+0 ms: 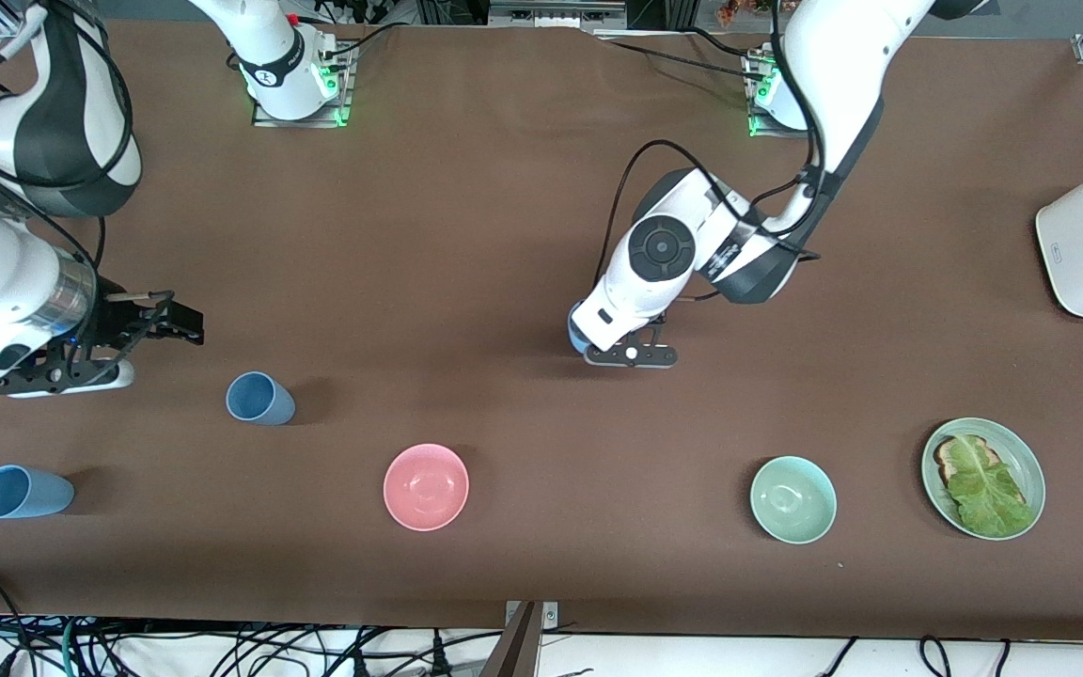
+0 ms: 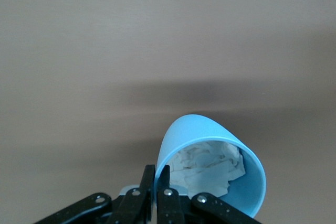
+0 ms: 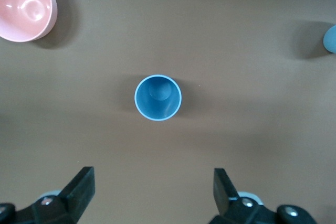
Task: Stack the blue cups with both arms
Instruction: 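Carry the tissue cup with the left gripper while the right gripper reaches the blue cup, then close the right gripper around the blue cup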
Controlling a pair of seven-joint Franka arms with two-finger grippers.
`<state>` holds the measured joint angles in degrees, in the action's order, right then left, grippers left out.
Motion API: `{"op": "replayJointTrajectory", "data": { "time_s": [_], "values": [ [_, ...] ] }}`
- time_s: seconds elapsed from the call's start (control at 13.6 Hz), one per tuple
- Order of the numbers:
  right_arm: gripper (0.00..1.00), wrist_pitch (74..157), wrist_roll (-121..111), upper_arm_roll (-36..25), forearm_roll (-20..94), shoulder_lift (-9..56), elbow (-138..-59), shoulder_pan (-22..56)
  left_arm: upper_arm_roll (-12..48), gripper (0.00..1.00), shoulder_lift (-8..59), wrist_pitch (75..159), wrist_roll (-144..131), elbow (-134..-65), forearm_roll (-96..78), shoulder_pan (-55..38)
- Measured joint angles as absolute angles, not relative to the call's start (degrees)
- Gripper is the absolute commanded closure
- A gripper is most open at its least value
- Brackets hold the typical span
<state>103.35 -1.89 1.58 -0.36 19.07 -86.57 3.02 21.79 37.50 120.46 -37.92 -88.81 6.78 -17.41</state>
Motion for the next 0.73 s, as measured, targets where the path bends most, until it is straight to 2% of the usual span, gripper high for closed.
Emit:
{"op": "replayJointTrajectory", "data": {
  "time_s": [0.29,0.37,0.51,0.73],
  "values": [
    [0.0,109.47,-3.85,1.35,-0.37,23.37,-86.73,1.58,21.78,1.0,40.1,123.24,-38.04,-87.78,6.78,-18.39],
    [0.0,112.14,-4.15,1.34,-0.37,24.72,-87.29,1.53,21.78,0.96,40.15,123.25,-38.04,-87.64,6.78,-18.55],
    [0.02,118.73,-4.52,1.35,-0.37,26.89,-90.26,1.54,21.78,0.9,40.2,123.25,-38.04,-87.51,6.78,-18.86],
    [0.06,128.38,-5.88,1.35,-0.37,28.12,-96.42,1.53,21.78,0.89,40.48,123.25,-38.05,-87.5,6.78,-18.94]
  ]
}}
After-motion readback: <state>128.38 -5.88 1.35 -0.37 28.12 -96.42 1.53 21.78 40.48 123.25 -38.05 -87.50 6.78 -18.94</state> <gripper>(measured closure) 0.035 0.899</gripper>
